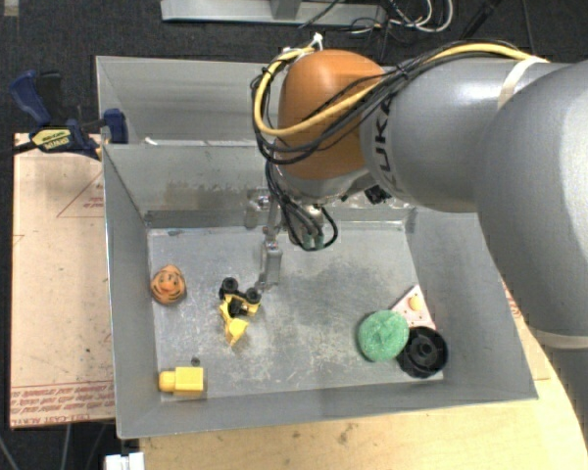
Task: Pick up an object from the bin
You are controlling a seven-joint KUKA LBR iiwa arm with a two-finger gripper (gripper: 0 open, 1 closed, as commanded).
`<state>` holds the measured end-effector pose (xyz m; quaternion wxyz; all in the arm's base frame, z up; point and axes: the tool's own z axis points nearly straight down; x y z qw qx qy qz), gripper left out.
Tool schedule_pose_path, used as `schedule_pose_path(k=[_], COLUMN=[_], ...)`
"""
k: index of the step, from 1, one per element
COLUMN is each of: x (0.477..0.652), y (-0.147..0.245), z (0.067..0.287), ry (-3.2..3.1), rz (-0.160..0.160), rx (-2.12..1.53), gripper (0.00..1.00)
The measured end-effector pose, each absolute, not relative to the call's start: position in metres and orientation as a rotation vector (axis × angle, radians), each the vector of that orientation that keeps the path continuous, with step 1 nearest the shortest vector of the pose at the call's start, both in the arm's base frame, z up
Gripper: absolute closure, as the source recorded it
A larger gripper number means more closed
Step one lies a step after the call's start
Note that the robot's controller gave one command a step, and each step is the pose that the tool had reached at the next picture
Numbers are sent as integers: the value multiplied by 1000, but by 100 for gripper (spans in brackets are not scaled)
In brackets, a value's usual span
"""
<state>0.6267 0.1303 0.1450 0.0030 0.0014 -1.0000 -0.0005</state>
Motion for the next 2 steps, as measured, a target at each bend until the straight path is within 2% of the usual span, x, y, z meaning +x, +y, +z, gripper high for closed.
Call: schedule_pose_path(k=[1,2], x=[628,596], y=[130,143], z=[150,101], ry=[-3143,-3119], rz=[-3,-2], rx=[1,438], gripper=[0,0])
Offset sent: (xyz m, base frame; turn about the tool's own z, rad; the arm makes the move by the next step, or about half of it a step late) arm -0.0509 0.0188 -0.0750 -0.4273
